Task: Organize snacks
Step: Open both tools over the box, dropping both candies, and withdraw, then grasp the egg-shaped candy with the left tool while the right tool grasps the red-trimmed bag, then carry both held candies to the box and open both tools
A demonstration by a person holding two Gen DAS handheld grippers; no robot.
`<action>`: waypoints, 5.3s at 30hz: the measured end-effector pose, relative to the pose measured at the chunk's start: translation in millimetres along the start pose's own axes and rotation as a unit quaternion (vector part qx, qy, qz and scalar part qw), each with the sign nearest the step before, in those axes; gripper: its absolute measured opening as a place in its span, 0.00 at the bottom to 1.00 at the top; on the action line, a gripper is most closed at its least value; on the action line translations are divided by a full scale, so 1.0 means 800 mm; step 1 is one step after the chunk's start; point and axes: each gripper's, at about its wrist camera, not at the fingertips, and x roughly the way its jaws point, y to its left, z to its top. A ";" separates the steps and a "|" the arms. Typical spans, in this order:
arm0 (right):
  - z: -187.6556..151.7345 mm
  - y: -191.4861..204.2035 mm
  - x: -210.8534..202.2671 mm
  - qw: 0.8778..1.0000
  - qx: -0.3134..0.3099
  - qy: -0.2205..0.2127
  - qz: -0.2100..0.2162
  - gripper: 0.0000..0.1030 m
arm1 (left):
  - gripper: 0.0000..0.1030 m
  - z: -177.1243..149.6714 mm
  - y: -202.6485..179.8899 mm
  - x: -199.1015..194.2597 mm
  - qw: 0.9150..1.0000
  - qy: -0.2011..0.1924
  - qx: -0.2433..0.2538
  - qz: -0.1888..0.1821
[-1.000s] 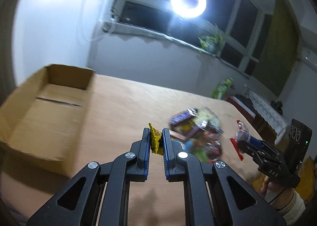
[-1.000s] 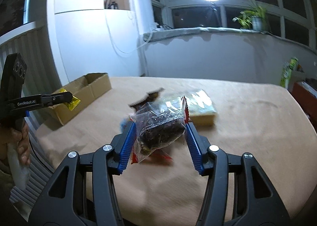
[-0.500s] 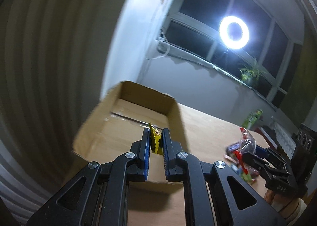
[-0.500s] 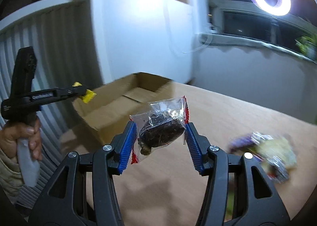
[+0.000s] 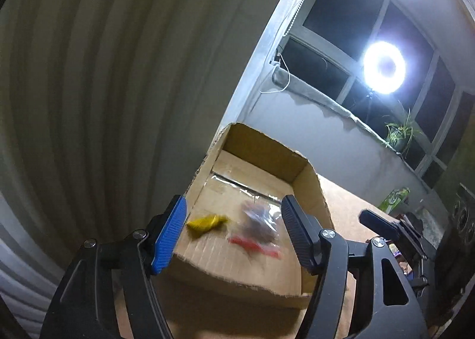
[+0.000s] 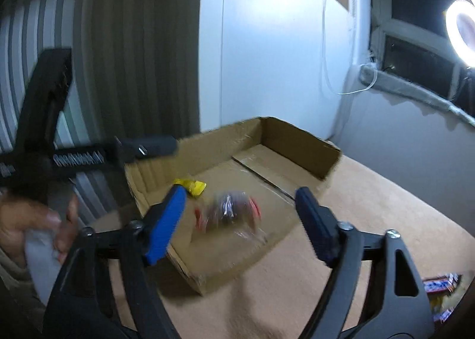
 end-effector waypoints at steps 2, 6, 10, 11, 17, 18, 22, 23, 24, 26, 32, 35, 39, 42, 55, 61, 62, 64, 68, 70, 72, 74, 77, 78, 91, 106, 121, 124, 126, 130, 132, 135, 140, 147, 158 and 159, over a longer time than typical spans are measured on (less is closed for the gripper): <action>-0.013 0.001 -0.010 1.000 0.006 0.005 -0.011 0.78 | 0.64 -0.002 -0.005 -0.007 1.000 -0.005 0.007 0.007; -0.032 0.004 -0.031 1.000 0.012 0.009 -0.016 0.78 | 0.67 -0.003 -0.009 -0.018 1.000 -0.007 0.015 0.010; -0.047 0.009 -0.056 1.000 0.024 0.005 -0.019 0.79 | 0.75 -0.006 -0.017 -0.034 0.999 -0.012 0.024 0.018; -0.051 0.010 -0.062 0.999 0.028 0.005 -0.016 0.79 | 0.75 -0.008 -0.020 -0.038 0.999 -0.012 0.028 0.020; -0.072 0.015 -0.092 0.999 0.046 0.013 -0.015 0.80 | 0.78 -0.013 -0.046 -0.053 0.999 -0.016 0.045 0.020; -0.077 0.014 -0.098 0.999 0.049 0.014 -0.016 0.80 | 0.79 -0.014 -0.050 -0.054 0.999 -0.014 0.048 0.018; -0.091 0.010 -0.122 0.998 0.058 0.010 -0.024 0.80 | 0.81 -0.022 -0.073 -0.055 0.998 -0.003 0.064 0.005; -0.097 0.008 -0.130 0.998 0.063 0.009 -0.028 0.82 | 0.81 -0.024 -0.080 -0.055 0.998 0.000 0.068 0.001; -0.101 0.006 -0.136 0.997 0.065 0.009 -0.031 0.83 | 0.81 -0.027 -0.085 -0.054 0.998 0.002 0.070 -0.002; -0.112 0.000 -0.150 0.996 0.073 0.007 -0.040 0.87 | 0.81 -0.032 -0.096 -0.051 0.997 0.013 0.077 -0.015; -0.139 -0.027 -0.178 0.993 0.096 0.009 -0.066 0.87 | 0.99 -0.052 -0.132 -0.032 0.994 0.042 0.099 -0.037; -0.148 -0.042 -0.190 0.991 0.109 0.006 -0.077 0.87 | 1.00 -0.063 -0.151 -0.024 0.991 0.059 0.113 -0.047; -0.158 -0.063 -0.204 0.988 0.125 0.002 -0.089 0.87 | 1.00 -0.076 -0.174 -0.017 0.988 0.077 0.124 -0.055; -0.166 -0.073 -0.213 0.986 0.135 -0.001 -0.094 0.87 | 1.00 -0.085 -0.187 -0.014 0.986 0.087 0.133 -0.058; -0.207 -0.142 -0.244 0.973 0.200 -0.007 -0.115 0.88 | 1.00 -0.114 -0.250 0.022 0.973 0.128 0.185 -0.060; -0.227 -0.186 -0.251 0.962 0.247 0.000 -0.120 0.87 | 1.00 -0.130 -0.288 0.048 0.959 0.147 0.231 -0.069; -0.229 -0.192 -0.253 0.960 0.250 0.000 -0.124 0.87 | 1.00 -0.134 -0.295 0.055 0.956 0.153 0.238 -0.073; -0.234 -0.202 -0.255 0.958 0.257 0.001 -0.129 0.87 | 1.00 -0.138 -0.304 0.065 0.953 0.160 0.245 -0.077; -0.240 -0.220 -0.258 0.954 0.266 0.003 -0.137 0.87 | 1.00 -0.149 -0.320 0.085 0.946 0.176 0.257 -0.087; -0.242 -0.228 -0.256 0.953 0.269 0.006 -0.140 0.87 | 1.00 -0.152 -0.325 0.094 0.944 0.182 0.261 -0.091; -0.244 -0.234 -0.252 0.952 0.272 0.012 -0.142 0.87 | 1.00 -0.152 -0.329 0.100 0.943 0.184 0.262 -0.096; -0.246 -0.238 -0.250 0.951 0.274 0.016 -0.143 0.87 | 1.00 -0.151 -0.330 0.106 0.943 0.184 0.258 -0.102; -0.245 -0.244 -0.244 0.951 0.273 0.020 -0.141 0.87 | 0.99 -0.149 -0.333 0.112 0.942 0.184 0.259 -0.108; -0.244 -0.244 -0.241 0.952 0.271 0.021 -0.139 0.87 | 0.99 -0.149 -0.333 0.114 0.942 0.185 0.258 -0.111; -0.224 -0.234 -0.204 0.965 0.227 0.040 -0.122 0.36 | 0.57 -0.156 -0.334 0.129 0.935 0.206 0.260 -0.126; -0.242 -0.249 -0.233 0.957 0.260 0.019 -0.131 0.32 | 0.23 -0.158 -0.336 0.118 0.934 0.204 0.260 -0.137; -0.247 -0.265 -0.283 0.944 0.290 -0.019 -0.155 0.32 | 0.23 -0.130 -0.309 0.081 0.952 0.165 0.227 -0.118; -0.243 -0.265 -0.293 0.943 0.291 -0.025 -0.163 0.32 | 0.23 -0.124 -0.303 0.074 0.955 0.155 0.223 -0.116; -0.240 -0.264 -0.298 0.942 0.289 -0.028 -0.167 0.32 | 0.23 -0.120 -0.299 0.069 0.957 0.149 0.221 -0.115; -0.229 -0.258 -0.306 0.943 0.283 -0.031 -0.175 0.32 | 0.23 -0.110 -0.285 0.058 0.961 0.135 0.212 -0.111; -0.223 -0.255 -0.307 0.944 0.278 -0.031 -0.175 0.32 | 0.23 -0.107 -0.278 0.053 0.964 0.128 0.207 -0.107; -0.213 -0.247 -0.306 0.947 0.268 -0.031 -0.174 0.32 | 0.23 -0.099 -0.260 0.042 0.968 0.116 0.197 -0.100; -0.189 -0.225 -0.293 0.955 0.246 -0.028 -0.165 0.32 | 0.23 -0.081 -0.220 0.023 0.977 0.090 0.172 -0.085; -0.146 -0.187 -0.249 0.968 0.211 -0.016 -0.134 0.32 | 0.23 -0.046 -0.151 0.002 0.988 0.050 0.137 -0.053; -0.030 -0.091 -0.127 0.991 0.126 -0.019 -0.040 0.32 | 0.23 0.003 -0.046 0.009 0.995 0.022 0.097 -0.012; -0.020 -0.083 -0.115 0.992 0.118 -0.021 -0.031 0.32 | 0.23 0.006 -0.041 0.013 0.995 0.023 0.095 -0.011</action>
